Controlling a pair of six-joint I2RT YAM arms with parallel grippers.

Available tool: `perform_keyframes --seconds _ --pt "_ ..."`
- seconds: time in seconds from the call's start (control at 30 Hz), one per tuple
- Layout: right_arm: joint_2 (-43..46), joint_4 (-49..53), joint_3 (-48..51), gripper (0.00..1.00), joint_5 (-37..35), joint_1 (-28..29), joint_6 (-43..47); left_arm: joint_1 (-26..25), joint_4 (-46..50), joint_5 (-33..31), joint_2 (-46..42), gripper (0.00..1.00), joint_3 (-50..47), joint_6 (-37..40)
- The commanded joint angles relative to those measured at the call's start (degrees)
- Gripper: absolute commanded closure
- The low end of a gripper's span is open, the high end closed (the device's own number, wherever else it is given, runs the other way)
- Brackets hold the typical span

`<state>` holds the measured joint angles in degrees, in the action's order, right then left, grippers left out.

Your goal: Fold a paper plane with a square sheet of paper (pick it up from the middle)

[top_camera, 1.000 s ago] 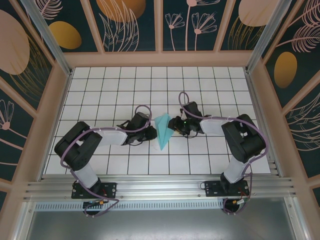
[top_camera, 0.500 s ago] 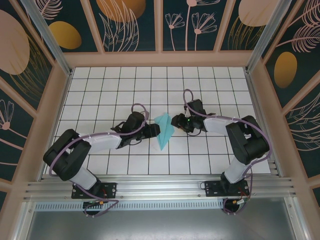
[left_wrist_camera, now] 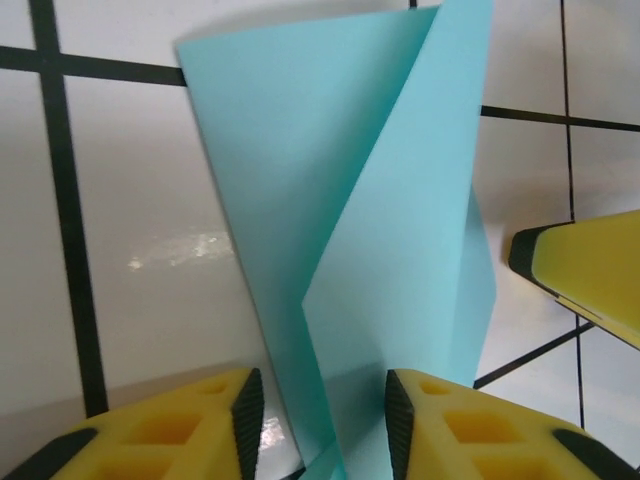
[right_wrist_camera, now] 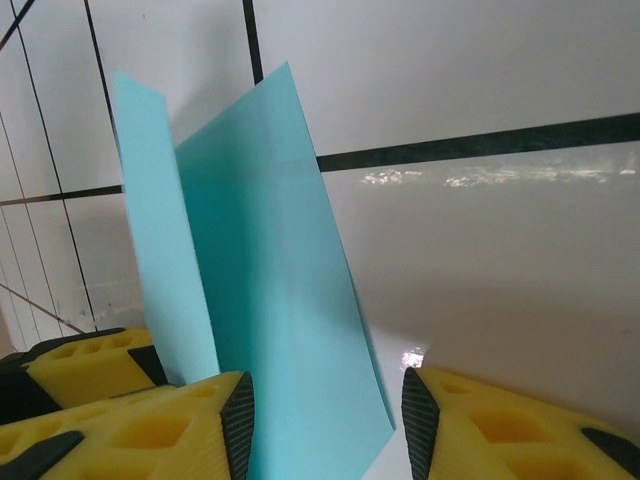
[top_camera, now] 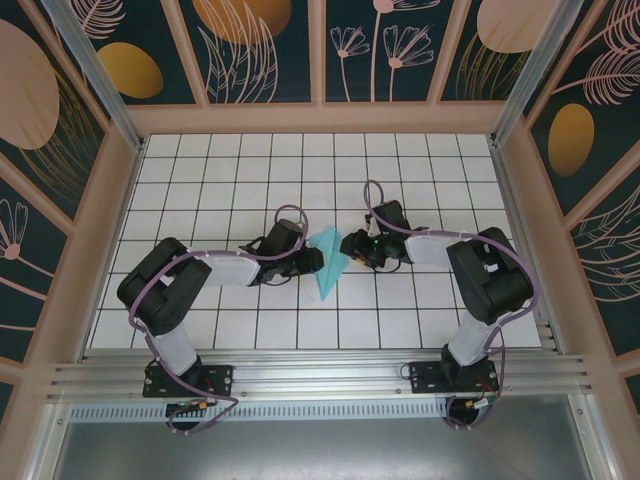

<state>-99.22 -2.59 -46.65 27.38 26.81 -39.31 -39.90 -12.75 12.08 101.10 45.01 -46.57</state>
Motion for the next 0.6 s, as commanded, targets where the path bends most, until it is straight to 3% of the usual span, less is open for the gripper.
perform_keyframes --seconds 0.0,0.2,0.57 --pt "-1.4 -1.8 1.1 0.55 2.6 0.7 0.5 -0.4 3.1 0.8 2.4 0.64 0.6 1.0" --pt "-2.4 -1.8 0.6 0.56 3.1 1.7 0.1 -0.3 3.4 1.6 3.8 0.71 0.5 1.9" --pt "-1.8 -6.7 0.9 0.56 6.3 1.8 -2.8 -0.3 4.2 2.6 4.1 0.72 0.5 3.5"
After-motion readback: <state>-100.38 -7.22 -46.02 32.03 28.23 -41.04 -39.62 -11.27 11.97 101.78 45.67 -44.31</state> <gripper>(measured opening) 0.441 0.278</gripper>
